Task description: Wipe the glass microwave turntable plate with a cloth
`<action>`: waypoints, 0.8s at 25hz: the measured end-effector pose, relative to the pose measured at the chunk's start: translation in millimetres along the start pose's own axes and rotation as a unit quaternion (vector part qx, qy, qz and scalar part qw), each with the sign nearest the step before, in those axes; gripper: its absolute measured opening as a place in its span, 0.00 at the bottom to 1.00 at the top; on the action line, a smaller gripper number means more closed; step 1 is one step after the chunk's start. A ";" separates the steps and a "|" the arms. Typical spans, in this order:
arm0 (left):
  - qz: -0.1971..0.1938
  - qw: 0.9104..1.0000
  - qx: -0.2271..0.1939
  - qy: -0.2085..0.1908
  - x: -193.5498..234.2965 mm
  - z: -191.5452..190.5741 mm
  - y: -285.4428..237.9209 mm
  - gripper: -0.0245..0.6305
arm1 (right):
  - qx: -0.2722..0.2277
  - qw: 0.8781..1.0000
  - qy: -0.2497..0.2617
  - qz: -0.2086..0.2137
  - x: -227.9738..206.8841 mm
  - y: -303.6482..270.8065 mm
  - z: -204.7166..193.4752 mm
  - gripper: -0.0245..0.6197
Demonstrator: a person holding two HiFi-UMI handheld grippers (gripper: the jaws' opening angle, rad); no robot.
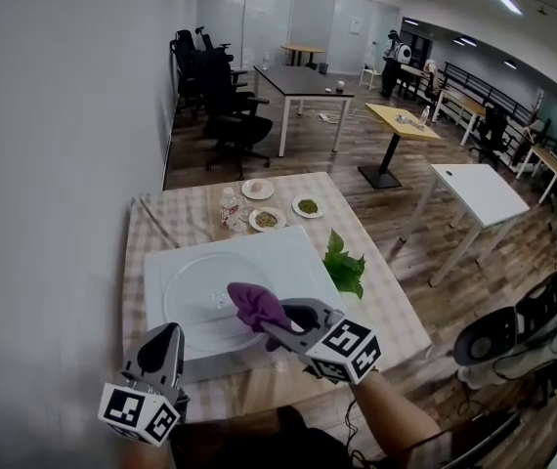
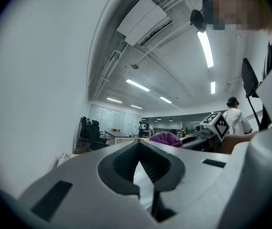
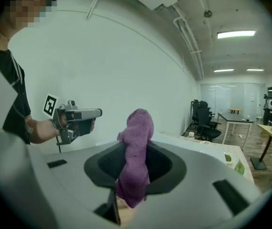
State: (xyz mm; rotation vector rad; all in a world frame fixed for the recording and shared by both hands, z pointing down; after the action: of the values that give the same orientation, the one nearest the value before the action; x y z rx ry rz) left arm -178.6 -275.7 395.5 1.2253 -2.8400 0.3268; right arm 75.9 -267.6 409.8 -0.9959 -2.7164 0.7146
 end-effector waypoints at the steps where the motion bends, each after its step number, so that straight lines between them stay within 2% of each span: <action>1: -0.003 1.000 -0.003 0.000 0.6 0.1 1.6 0.05 | -0.014 1.000 -0.006 -0.011 3.7 2.5 1.5 0.21; 10: -0.027 0.999 -0.025 0.005 5.6 3.8 11.6 0.05 | -0.110 0.988 -0.015 -0.111 33.8 19.0 16.5 0.21; 16: 0.008 0.999 -0.030 -0.008 -1.2 12.4 13.7 0.05 | -0.143 0.980 -0.037 -0.136 31.3 30.9 22.9 0.21; 20: 0.039 0.999 -0.036 0.001 -6.0 15.4 13.3 0.05 | -0.146 0.979 -0.023 -0.140 22.2 38.1 17.2 0.20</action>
State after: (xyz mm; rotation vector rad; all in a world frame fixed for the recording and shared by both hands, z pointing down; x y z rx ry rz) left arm -183.2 -265.7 377.4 1.1015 -2.8758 0.2265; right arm 75.3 -234.5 375.9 -0.6289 -2.9765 0.2989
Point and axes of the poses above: the fingertips, and each gripper's own axes: y backward along the fingers, x to its left, z out of its top, the point moved 8 cm from there along y, backward along the fingers, and after that the axes turned 11 degrees about x, right-handed, at the moved point
